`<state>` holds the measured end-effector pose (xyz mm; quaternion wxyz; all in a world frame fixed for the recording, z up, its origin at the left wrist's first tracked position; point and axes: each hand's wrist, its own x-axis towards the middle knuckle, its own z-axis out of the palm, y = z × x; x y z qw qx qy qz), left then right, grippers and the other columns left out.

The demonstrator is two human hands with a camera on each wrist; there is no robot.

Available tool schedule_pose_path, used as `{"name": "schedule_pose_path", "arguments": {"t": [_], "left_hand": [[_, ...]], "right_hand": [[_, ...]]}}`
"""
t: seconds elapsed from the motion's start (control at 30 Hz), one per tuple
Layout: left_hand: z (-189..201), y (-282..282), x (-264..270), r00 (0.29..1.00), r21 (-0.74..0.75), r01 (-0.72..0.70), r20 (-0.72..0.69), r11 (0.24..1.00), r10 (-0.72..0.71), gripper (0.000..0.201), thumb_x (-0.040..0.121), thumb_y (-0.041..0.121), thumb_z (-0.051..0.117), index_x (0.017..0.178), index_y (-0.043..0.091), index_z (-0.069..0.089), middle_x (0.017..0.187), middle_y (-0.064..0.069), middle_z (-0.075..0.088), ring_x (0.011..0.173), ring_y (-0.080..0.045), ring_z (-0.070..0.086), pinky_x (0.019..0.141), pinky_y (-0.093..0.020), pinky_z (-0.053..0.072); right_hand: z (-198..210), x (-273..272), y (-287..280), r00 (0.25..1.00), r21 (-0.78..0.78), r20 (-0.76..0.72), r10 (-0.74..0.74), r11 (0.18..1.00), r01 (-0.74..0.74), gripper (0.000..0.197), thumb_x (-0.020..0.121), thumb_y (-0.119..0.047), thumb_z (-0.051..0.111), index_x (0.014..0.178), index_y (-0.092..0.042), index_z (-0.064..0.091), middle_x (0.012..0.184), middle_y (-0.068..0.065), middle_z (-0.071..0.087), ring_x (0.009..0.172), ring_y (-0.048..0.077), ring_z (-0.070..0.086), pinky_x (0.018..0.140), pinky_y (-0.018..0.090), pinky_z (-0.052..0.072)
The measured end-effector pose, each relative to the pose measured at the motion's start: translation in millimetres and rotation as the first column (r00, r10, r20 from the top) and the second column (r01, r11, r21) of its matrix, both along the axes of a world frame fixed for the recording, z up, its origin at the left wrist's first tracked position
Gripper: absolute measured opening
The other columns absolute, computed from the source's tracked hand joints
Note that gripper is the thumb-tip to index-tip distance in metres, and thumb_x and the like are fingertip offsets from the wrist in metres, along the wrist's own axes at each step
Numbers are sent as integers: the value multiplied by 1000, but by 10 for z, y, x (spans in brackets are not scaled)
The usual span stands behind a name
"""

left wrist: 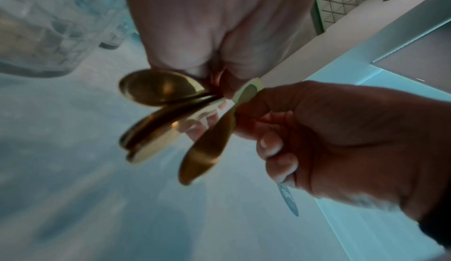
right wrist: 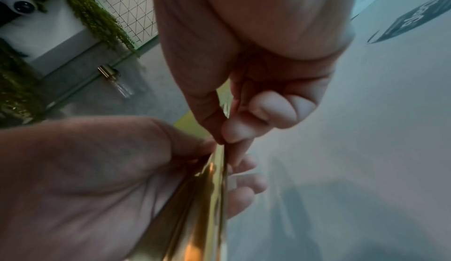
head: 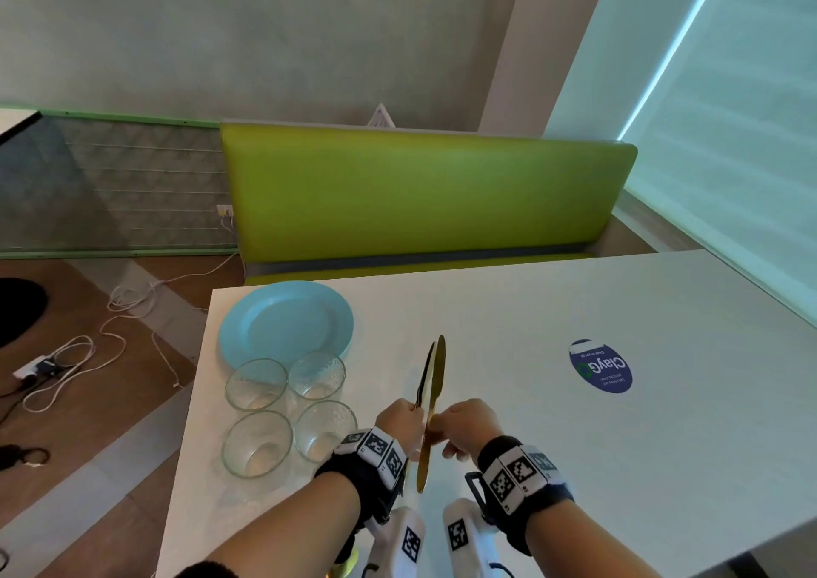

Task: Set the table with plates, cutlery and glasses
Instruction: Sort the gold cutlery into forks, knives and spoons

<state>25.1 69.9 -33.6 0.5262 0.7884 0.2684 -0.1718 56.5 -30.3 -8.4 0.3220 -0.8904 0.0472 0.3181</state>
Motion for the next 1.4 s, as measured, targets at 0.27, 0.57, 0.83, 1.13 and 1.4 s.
{"name": "schedule_pose_path", "arguments": {"t": [0.27,0.57,0.83,1.13,1.4], "left_hand": [[-88,-142,-81,998,28,59,26,998,-59,33,98,19,38,114,-1,58,118,-19,64,110,-34,61,93,-36,50],[-42,-285,-250,999,-166,-8,44,986,16,18,98,16,35,98,8,51,93,-13,58,68,-24,59,52,-27,48],[-56,-488,-490,997,-88,-74,24,993,77,27,96,19,40,116,8,54,103,-12,64,80,-23,59,60,-26,47],[-158,-505,-1105,989,15,-131,71,991,129,12,95,16,48,105,12,54,78,-1,58,58,-10,50,40,-10,37],[-253,-263,-1597,983,457,166,-9,874,-182,32,98,27,45,125,11,52,119,-7,61,114,-21,57,90,-26,43]], "right_hand": [[5,-181,-82,993,-98,5,117,988,-116,38,88,-15,53,50,-17,56,78,2,71,54,10,55,52,16,42],[8,-340,-253,988,-36,80,133,991,-131,23,86,-13,55,63,-16,60,68,5,66,48,8,54,45,15,42],[29,-515,-592,955,29,31,297,954,-297,14,88,-17,58,96,-19,68,74,-7,65,55,2,55,46,13,40],[-75,-629,-1006,945,-63,4,327,943,-326,11,88,-21,59,77,-21,59,71,-10,62,52,4,55,41,13,39],[-34,-821,-1134,931,-181,18,365,917,-356,8,89,-22,58,81,-20,59,73,-9,61,55,3,55,43,13,41]]}}
